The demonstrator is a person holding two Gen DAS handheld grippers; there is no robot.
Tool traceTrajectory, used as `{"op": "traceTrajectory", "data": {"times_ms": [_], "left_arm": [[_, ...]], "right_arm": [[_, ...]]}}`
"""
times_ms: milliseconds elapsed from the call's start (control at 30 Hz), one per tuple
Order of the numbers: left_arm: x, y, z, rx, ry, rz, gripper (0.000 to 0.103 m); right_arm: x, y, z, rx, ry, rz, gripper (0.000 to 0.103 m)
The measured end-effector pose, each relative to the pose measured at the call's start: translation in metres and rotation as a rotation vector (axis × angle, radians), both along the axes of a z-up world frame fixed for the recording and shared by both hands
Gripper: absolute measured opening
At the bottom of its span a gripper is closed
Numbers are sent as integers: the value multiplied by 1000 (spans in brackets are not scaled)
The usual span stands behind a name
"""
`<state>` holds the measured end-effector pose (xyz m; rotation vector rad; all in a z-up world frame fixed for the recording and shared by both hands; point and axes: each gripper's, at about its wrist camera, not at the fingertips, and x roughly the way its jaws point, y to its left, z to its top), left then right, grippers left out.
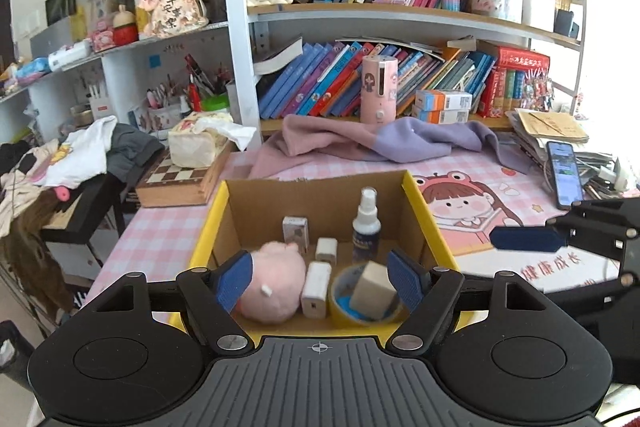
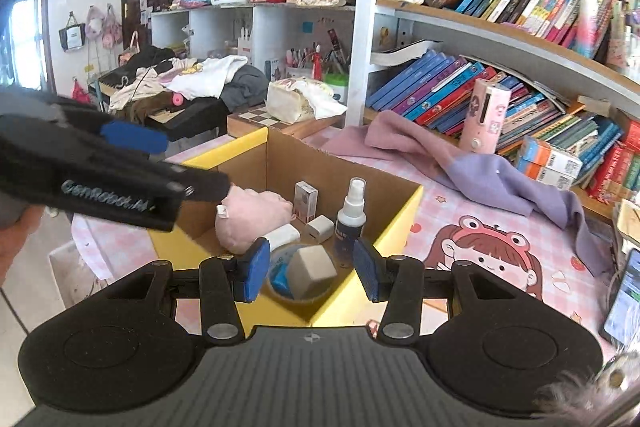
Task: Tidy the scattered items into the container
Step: 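Lower the staple box into the yellow box with the left tool while the right tool releases the cube inside, then withdraw both open tools up and away from the yellow box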
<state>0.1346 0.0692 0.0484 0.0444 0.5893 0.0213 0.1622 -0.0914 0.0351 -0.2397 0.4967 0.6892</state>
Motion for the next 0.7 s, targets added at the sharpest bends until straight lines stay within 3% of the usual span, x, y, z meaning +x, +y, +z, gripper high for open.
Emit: {"op": "traceTrajectory", "data": {"times_ms": [500, 700], "left_arm": [[-78, -32, -33, -29, 16, 30, 81], [-95, -46, -51, -21, 59, 23, 83]], "right_arm": [[-79, -58, -24, -15, 28, -211, 51], [-103, -71, -45, -59, 92, -298, 62]]}}
